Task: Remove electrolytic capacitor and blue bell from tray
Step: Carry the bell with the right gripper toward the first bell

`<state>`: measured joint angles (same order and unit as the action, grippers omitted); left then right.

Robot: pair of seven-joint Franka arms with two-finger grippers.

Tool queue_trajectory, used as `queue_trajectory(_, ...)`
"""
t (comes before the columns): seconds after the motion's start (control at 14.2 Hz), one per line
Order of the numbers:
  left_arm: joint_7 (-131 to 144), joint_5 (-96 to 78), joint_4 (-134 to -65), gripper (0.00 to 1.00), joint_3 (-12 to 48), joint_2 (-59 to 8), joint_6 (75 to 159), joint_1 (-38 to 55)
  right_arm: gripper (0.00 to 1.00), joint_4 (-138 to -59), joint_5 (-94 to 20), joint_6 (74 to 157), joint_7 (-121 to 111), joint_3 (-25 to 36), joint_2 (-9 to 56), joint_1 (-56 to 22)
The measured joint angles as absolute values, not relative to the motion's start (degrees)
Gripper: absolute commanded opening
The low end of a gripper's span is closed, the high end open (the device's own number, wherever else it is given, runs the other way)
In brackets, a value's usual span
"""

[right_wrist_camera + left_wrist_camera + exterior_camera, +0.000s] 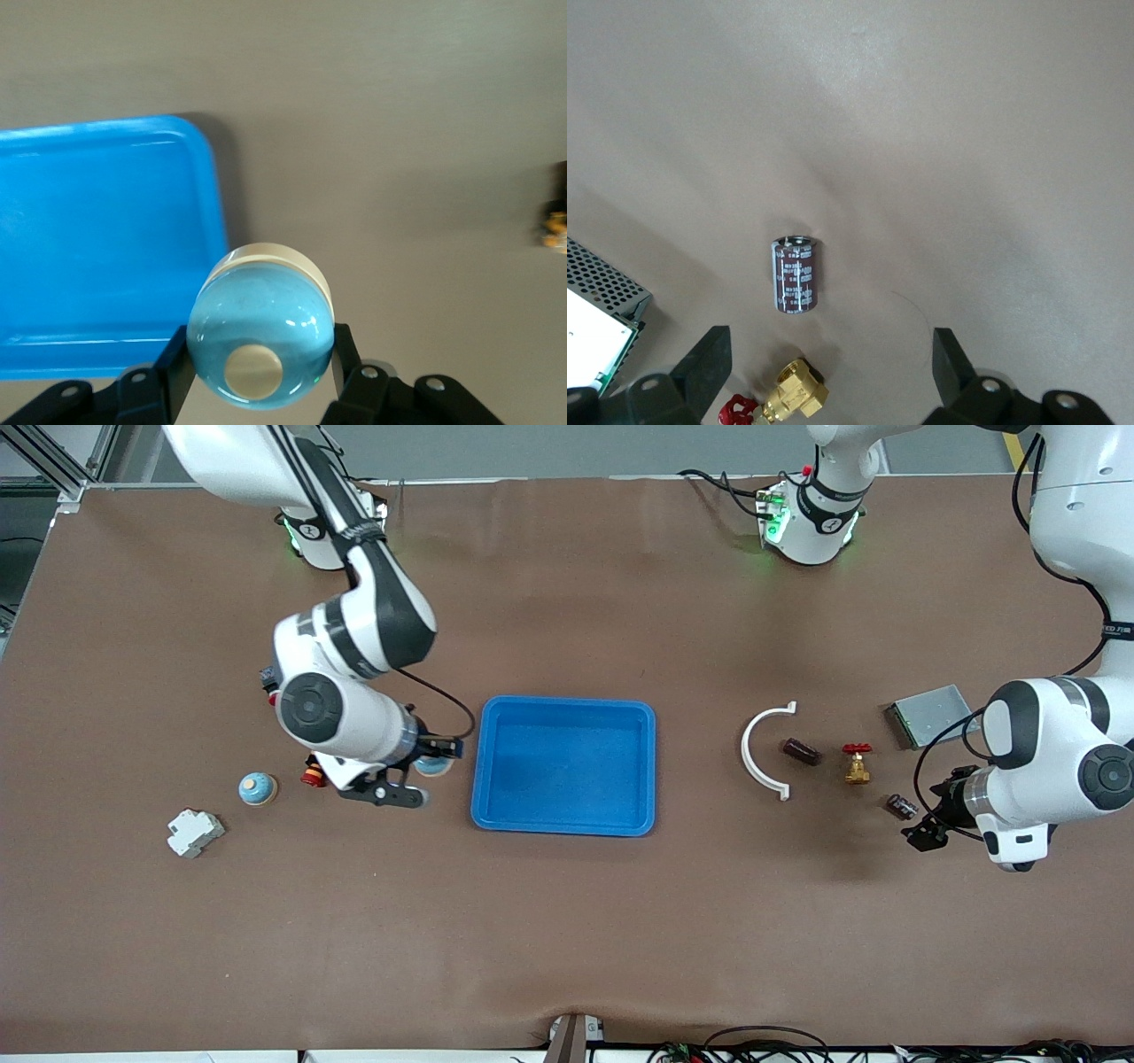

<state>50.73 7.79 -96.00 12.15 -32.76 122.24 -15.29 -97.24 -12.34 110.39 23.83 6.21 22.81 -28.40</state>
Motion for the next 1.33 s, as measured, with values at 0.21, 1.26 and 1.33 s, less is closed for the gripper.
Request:
queue_trajectory(0.21, 50.73, 7.79, -96.05, 1.0, 12.17, -32.75, 122.05, -15.27, 0.22, -103.44, -10.35, 111.43, 18.23, 6.22, 18.05, -26.0)
queue_trajectory(1.26, 50.49, 7.79, -96.86, 1.0, 12.3, -32.53, 119.88, -15.28, 0.22, -125.97, -9.59, 126.14, -21.64, 6.34, 10.22, -4.46)
queue_trajectory(1.33, 49.76, 7.79, -96.72, 1.0, 12.35, -32.01, 118.84, -15.28, 0.22, -126.46, -9.26, 126.4, -21.84, 6.34, 10.21, -4.27)
